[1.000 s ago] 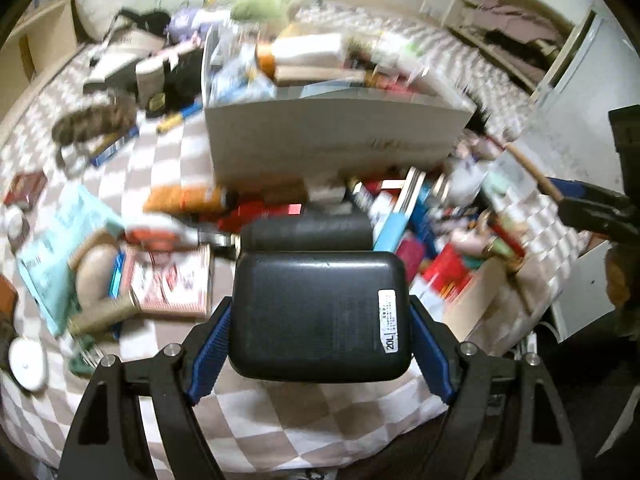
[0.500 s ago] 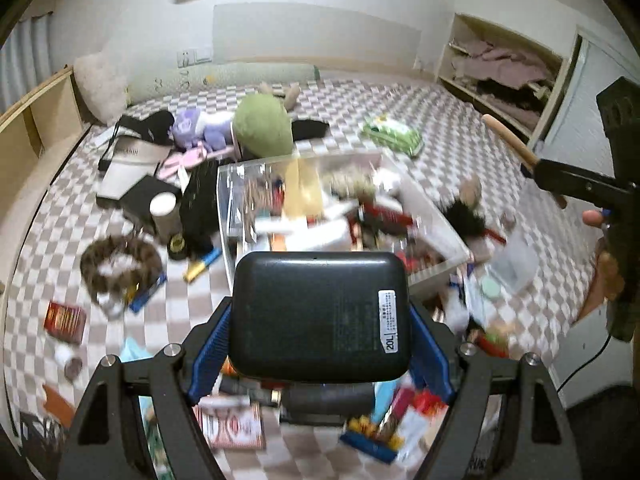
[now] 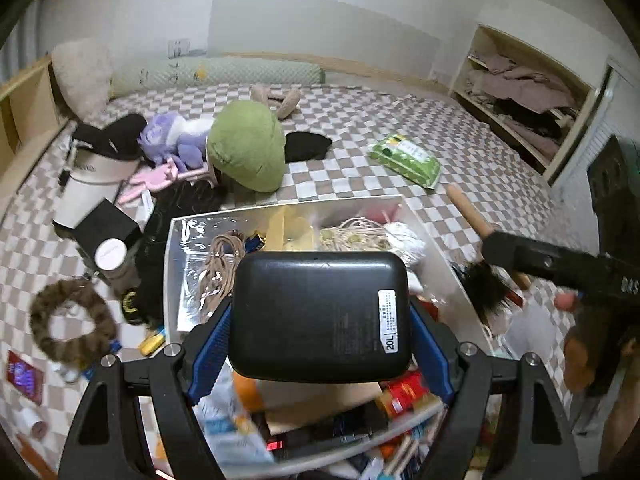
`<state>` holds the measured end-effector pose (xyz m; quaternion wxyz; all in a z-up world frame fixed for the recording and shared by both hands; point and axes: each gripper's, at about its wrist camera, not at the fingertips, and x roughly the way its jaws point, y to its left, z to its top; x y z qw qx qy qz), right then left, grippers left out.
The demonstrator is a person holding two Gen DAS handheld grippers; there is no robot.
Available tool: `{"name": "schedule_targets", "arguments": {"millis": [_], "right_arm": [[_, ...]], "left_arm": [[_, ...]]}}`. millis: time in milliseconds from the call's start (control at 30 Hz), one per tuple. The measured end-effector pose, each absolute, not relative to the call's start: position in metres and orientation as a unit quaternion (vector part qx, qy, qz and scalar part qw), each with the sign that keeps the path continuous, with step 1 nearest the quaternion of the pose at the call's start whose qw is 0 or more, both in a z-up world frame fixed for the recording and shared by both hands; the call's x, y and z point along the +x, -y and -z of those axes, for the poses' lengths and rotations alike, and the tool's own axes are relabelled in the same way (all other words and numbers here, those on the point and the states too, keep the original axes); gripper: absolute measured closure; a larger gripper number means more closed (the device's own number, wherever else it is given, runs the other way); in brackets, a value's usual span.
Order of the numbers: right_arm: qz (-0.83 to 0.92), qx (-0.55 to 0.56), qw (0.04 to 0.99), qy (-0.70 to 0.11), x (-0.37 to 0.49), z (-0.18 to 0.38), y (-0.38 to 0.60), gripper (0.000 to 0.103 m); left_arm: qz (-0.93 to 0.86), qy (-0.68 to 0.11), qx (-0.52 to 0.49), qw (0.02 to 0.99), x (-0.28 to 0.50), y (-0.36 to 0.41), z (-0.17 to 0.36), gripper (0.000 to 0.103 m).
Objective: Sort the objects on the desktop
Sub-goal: 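Carry the black case and the coaster over the white shoe box with both tools, then lower the coaster into the box with the right tool while the left tool lowers the case in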
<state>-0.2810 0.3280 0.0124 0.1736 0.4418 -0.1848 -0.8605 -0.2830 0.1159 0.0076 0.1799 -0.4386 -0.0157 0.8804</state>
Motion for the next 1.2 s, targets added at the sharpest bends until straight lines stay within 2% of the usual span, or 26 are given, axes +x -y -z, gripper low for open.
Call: {"name": "schedule_targets", "arguments": {"millis": [233, 567, 733, 1200], "right_arm": [[0.822, 0.497, 0.173, 0.219, -0.304, 0.028, -0.331, 0.004], [0.792, 0.541, 0.164, 0.232, -0.315, 0.065, -0.330, 0.004], [0.793, 0.546, 0.158, 0.222, -0.312, 0.068, -0.327, 0.004], [0.786, 0.535, 0.133, 0.279, -0.303, 0.057, -0.346, 0.000]], "left_arm": [[-0.866, 0.015, -0.473, 0.163, -0.322, -0.110, 0.033, 0.022], [-0.861, 0.010, -0.477, 0.176, -0.327, -0.117, 0.042, 0.021], [-0.861, -0.011, -0.475, 0.182, -0.317, -0.122, 0.041, 0.021], [-0.856, -0.084, -0.452, 0.236, -0.285, -0.158, 0.030, 0.021]]}}
